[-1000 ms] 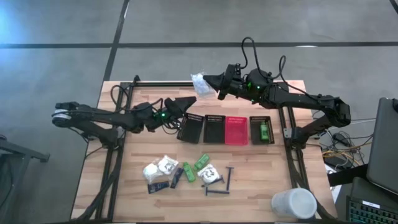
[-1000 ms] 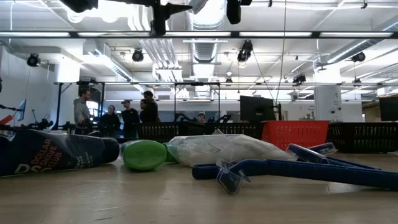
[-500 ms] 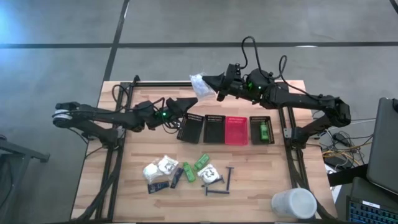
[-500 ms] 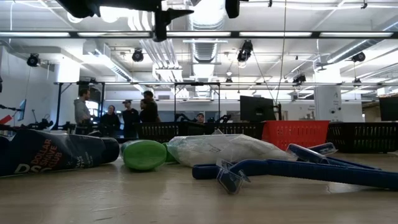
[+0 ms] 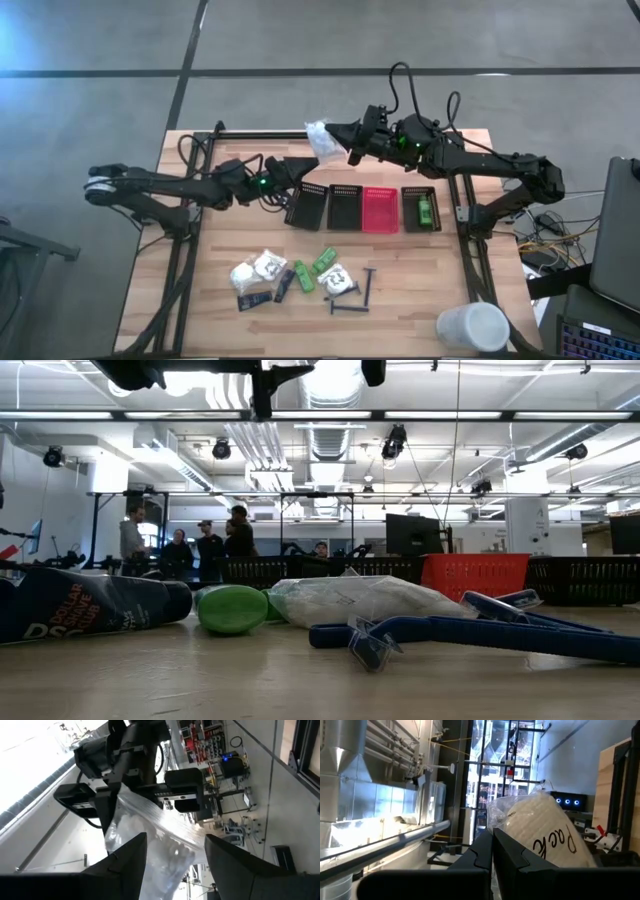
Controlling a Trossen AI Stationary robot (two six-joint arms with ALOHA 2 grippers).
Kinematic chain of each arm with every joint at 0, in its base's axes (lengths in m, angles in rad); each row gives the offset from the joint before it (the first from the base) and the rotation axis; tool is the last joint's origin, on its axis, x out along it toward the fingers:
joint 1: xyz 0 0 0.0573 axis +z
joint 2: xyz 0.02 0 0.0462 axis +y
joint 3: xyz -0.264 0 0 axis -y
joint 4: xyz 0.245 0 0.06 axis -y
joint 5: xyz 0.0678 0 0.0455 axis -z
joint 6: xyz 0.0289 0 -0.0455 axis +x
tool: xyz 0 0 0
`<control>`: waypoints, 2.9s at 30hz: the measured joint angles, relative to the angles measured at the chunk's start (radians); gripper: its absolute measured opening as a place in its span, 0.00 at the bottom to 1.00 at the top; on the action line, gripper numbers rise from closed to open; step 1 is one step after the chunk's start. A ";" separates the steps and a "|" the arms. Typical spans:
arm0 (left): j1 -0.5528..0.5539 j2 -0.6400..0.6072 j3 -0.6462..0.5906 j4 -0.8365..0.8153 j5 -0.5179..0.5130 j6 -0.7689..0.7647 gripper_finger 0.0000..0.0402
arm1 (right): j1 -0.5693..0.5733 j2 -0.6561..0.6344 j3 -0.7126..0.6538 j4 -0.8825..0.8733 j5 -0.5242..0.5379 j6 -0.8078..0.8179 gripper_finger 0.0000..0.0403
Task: Pick & Place Travel size toiletries
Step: Put the white cotton pack into the left black bin
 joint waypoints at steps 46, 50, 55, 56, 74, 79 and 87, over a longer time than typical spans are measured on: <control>0.018 -0.002 0.009 0.046 0.035 -0.140 0.51 | -0.005 0.019 -0.013 -0.124 0.053 -0.003 0.02; 0.018 -0.002 0.009 0.012 0.029 -0.169 0.50 | -0.005 0.019 -0.013 -0.101 0.056 -0.002 0.02; 0.018 -0.002 0.009 -0.054 0.023 -0.185 0.39 | -0.004 0.020 -0.013 -0.103 0.056 0.000 0.02; 0.018 -0.002 0.009 -0.054 0.020 -0.185 0.36 | -0.004 0.020 -0.013 -0.103 0.056 0.000 0.02; -0.015 -0.002 0.011 -0.114 -0.137 -0.245 0.03 | -0.005 0.015 -0.013 -0.227 0.054 -0.037 0.03; -0.042 -0.003 0.011 -0.197 -0.161 -0.372 0.02 | -0.006 0.007 -0.013 -0.419 0.057 -0.062 0.10; -0.056 -0.012 0.011 -0.270 -0.173 -0.587 0.02 | -0.009 -0.039 -0.013 -0.592 0.131 -0.164 0.35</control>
